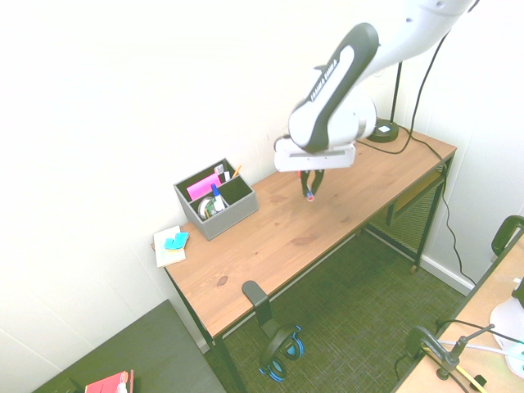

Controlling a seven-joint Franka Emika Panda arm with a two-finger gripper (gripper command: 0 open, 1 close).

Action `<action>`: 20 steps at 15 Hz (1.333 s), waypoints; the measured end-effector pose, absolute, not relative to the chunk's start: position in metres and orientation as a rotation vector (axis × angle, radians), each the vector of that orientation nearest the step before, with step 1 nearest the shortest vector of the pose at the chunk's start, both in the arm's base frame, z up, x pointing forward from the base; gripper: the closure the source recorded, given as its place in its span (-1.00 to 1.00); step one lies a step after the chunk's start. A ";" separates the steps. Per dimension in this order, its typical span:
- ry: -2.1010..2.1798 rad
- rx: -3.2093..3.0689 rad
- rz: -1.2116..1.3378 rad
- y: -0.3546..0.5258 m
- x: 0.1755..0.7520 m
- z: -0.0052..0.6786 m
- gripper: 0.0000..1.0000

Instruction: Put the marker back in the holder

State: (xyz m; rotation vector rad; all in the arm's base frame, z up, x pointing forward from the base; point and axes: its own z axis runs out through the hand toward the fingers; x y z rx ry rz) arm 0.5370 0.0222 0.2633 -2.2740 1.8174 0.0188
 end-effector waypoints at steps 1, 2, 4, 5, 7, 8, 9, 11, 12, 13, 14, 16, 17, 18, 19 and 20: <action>1.796 -2.223 0.095 0.036 0.543 0.294 1.00; 1.782 -2.177 0.175 0.044 0.552 0.318 1.00; 1.779 -2.080 0.346 0.050 0.570 0.337 1.00; 1.790 -2.031 0.430 0.051 0.576 0.328 1.00; 1.800 -1.938 0.608 0.058 0.586 0.298 1.00; 1.779 -1.901 0.673 0.064 0.592 0.288 1.00; 1.753 -1.879 0.705 0.068 0.600 0.284 1.00; 1.732 -1.873 0.718 0.072 0.611 0.281 1.00; 1.730 -1.875 0.720 0.074 0.614 0.279 1.00; 1.729 -1.877 0.727 0.076 0.616 0.274 1.00; 1.728 -1.878 0.734 0.078 0.619 0.268 1.00; 1.720 -1.878 0.743 0.083 0.627 0.256 -1.00; 1.714 -1.881 0.738 0.084 0.632 0.250 -1.00; 1.710 -1.883 0.733 0.083 0.636 0.246 -1.00; 1.708 -1.881 0.732 0.082 0.640 0.242 -1.00; 1.705 -1.877 0.731 0.081 0.642 0.239 -1.00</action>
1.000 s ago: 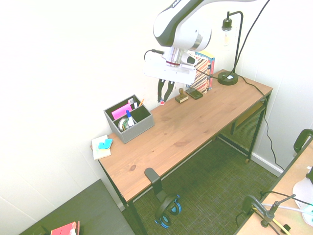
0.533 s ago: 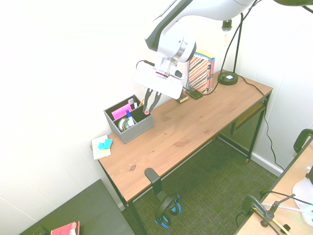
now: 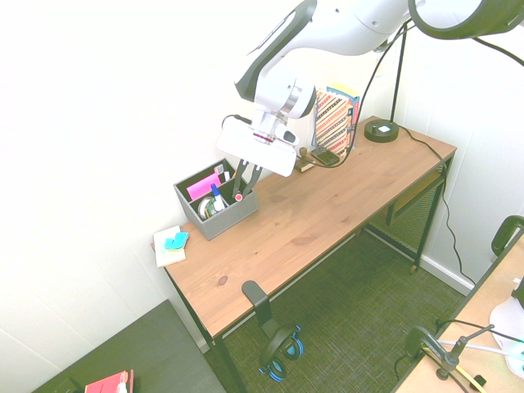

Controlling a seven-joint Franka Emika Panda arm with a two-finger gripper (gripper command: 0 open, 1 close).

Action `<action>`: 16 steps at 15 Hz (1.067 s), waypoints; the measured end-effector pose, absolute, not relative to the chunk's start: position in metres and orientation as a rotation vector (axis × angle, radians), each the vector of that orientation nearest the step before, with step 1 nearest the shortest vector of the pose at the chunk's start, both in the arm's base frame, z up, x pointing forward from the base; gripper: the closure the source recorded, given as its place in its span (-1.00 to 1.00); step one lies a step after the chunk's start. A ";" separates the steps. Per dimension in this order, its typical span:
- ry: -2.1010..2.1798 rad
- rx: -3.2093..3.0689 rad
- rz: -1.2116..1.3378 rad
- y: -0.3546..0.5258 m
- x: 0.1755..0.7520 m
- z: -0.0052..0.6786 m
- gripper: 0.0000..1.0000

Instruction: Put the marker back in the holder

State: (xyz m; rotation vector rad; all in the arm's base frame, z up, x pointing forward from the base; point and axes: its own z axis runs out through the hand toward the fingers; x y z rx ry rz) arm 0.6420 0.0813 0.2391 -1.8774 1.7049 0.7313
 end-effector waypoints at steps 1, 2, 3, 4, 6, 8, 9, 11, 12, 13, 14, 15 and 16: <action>1.698 -1.872 0.730 0.080 0.644 0.237 -1.00; 1.693 -1.870 0.728 0.078 0.645 0.235 -1.00; 1.692 -1.869 0.725 0.075 0.645 0.233 -1.00; 1.693 -1.866 0.723 0.073 0.645 0.233 -1.00; 1.685 -1.864 0.711 0.067 0.646 0.233 -1.00; 1.682 -1.861 0.698 0.062 0.648 0.237 -1.00; 1.681 -1.860 0.695 0.060 0.648 0.238 -1.00; 1.663 -1.868 0.685 0.059 0.649 0.244 -1.00; 1.637 -1.881 0.664 0.059 0.649 0.253 -1.00; 1.593 -1.919 0.626 0.058 0.648 0.269 -1.00; 1.553 -1.980 0.587 0.057 0.644 0.289 -1.00; 1.522 -2.049 0.555 0.056 0.634 0.311 -1.00; 1.495 -2.116 0.515 0.055 0.621 0.333 -1.00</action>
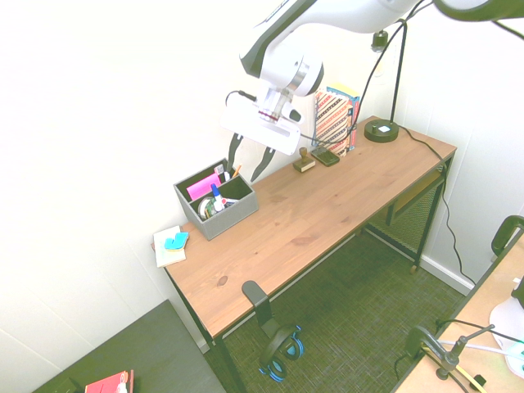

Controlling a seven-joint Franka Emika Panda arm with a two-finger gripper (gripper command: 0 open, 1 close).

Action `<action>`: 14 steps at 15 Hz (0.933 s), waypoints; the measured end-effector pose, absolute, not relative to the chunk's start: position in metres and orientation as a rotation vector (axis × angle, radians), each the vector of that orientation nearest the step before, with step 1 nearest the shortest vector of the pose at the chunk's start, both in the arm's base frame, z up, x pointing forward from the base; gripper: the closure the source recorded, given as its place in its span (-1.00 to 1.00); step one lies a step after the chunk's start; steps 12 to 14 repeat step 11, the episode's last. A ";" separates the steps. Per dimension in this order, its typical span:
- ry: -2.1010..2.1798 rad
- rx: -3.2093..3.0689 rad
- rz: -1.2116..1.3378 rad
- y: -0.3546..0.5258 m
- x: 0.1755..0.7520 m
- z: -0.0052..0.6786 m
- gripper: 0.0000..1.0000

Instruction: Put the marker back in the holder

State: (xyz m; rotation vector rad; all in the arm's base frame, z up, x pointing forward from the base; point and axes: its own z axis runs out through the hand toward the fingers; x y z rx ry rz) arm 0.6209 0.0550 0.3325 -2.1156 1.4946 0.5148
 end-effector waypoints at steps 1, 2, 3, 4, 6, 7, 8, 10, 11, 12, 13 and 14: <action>1.470 -2.184 0.474 0.054 0.607 0.351 -1.00; 1.445 -2.254 0.428 0.053 0.592 0.369 -1.00; 1.418 -2.324 0.378 0.051 0.577 0.387 -1.00; 1.392 -2.391 0.326 0.048 0.561 0.403 -1.00; 1.338 -2.522 0.224 0.039 0.533 0.426 -1.00; 1.306 -2.584 0.173 0.035 0.523 0.432 -1.00; 1.273 -2.646 0.127 0.031 0.515 0.434 -1.00; 1.194 -2.768 0.031 0.025 0.506 0.432 -1.00; 1.150 -2.824 -0.019 0.022 0.505 0.430 -1.00; 1.150 -2.824 -0.019 0.022 0.505 0.430 -1.00; 1.150 -2.824 -0.019 0.022 0.505 0.430 -1.00; 1.150 -2.824 -0.019 0.022 0.505 0.430 -1.00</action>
